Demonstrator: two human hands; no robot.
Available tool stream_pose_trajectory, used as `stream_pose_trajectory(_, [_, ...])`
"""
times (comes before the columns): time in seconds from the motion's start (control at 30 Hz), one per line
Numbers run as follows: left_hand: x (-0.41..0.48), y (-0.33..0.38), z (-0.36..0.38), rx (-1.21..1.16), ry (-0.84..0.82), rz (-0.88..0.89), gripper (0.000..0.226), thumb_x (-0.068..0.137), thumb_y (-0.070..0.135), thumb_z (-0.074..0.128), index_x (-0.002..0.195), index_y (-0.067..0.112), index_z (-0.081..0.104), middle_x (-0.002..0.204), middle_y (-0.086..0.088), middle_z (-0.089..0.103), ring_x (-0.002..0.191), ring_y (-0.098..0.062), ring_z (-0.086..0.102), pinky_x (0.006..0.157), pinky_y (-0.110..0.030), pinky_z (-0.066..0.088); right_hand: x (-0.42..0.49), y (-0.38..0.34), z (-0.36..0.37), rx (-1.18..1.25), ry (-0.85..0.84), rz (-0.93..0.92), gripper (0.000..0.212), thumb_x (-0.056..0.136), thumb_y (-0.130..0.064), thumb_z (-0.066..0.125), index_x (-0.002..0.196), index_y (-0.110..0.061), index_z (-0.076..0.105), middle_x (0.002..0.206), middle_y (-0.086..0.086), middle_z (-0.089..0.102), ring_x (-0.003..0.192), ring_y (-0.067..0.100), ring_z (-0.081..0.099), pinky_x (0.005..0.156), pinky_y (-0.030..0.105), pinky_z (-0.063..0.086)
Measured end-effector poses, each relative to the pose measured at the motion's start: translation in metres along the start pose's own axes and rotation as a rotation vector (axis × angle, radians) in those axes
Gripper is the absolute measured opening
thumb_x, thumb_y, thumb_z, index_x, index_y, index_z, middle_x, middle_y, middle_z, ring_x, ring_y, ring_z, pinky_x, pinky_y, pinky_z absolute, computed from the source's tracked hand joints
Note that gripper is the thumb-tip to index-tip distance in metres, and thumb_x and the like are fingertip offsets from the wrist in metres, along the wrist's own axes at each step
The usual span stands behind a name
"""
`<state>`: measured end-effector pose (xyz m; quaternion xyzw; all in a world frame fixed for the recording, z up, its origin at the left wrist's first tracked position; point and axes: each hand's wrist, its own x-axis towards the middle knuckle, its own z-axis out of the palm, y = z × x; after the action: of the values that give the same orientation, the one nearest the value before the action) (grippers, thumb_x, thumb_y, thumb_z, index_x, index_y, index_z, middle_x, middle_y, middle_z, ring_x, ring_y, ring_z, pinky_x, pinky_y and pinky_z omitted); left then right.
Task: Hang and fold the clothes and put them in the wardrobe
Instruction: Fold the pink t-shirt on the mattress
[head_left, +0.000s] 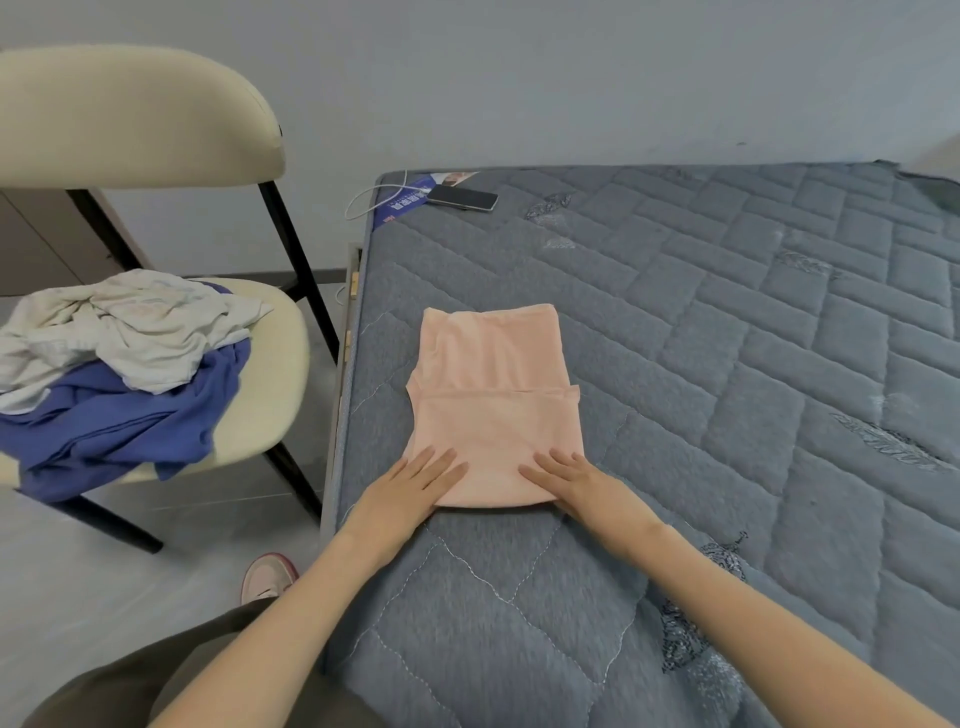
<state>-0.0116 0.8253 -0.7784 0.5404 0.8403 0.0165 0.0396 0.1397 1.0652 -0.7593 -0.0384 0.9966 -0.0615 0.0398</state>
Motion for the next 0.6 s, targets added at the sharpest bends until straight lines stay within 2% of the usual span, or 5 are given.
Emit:
stream_pose_trajectory(0.13, [-0.005, 0.012, -0.018, -0.163, -0.011, -0.058, 0.05, 0.102, 0.013, 0.022, 0.148, 0.029, 0.021, 0.156, 0.007, 0.019, 0.143, -0.017, 0.022, 0.113, -0.027, 0.024, -0.005, -0.002, -0.02, 0.228, -0.099, 0.18, 0.039, 0.102, -0.017, 0.039, 0.139, -0.031, 0.045, 0.126, 0.003, 0.056, 0.113, 0.025, 0.055, 0.09, 0.035, 0.045])
stream_pose_trajectory(0.23, [-0.014, 0.015, -0.032, -0.33, -0.103, -0.151, 0.038, 0.103, 0.029, 0.031, 0.14, 0.03, 0.04, 0.144, 0.003, 0.044, 0.13, -0.021, 0.043, 0.103, -0.033, 0.037, -0.012, -0.005, -0.039, 0.358, -0.077, 0.185, 0.022, 0.101, -0.028, 0.041, 0.099, -0.027, 0.063, 0.093, 0.003, 0.067, 0.082, 0.022, 0.057, 0.071, 0.034, 0.04])
stream_pose_trajectory(0.3, [-0.024, 0.019, -0.044, -0.474, -0.08, -0.161, 0.021, 0.101, 0.03, 0.036, 0.11, 0.031, 0.055, 0.108, 0.003, 0.064, 0.1, -0.022, 0.057, 0.085, -0.036, 0.045, -0.016, -0.009, -0.05, 0.411, -0.103, 0.176, 0.024, 0.099, -0.032, 0.046, 0.085, -0.021, 0.062, 0.078, -0.001, 0.061, 0.072, 0.019, 0.051, 0.068, 0.034, 0.04])
stream_pose_trajectory(0.47, [-0.035, 0.02, -0.078, -0.628, -0.287, -0.275, 0.035, 0.077, 0.054, 0.045, 0.063, 0.021, 0.041, 0.065, 0.005, 0.046, 0.065, -0.014, 0.042, 0.061, -0.029, 0.032, -0.018, -0.021, -0.075, 0.617, -0.338, 0.182, 0.031, 0.091, -0.028, 0.059, 0.068, -0.012, 0.046, 0.066, -0.002, 0.033, 0.061, 0.011, 0.029, 0.058, 0.028, 0.023])
stream_pose_trajectory(0.6, [-0.044, 0.025, -0.096, -0.837, -0.689, -0.338, 0.029, 0.084, 0.042, 0.058, 0.065, 0.021, 0.051, 0.069, 0.012, 0.05, 0.068, -0.007, 0.047, 0.063, -0.02, 0.035, -0.024, -0.031, -0.089, 0.82, -0.689, 0.234, 0.021, 0.089, -0.029, 0.065, 0.072, -0.017, 0.064, 0.077, -0.008, 0.058, 0.076, 0.006, 0.054, 0.074, 0.022, 0.043])
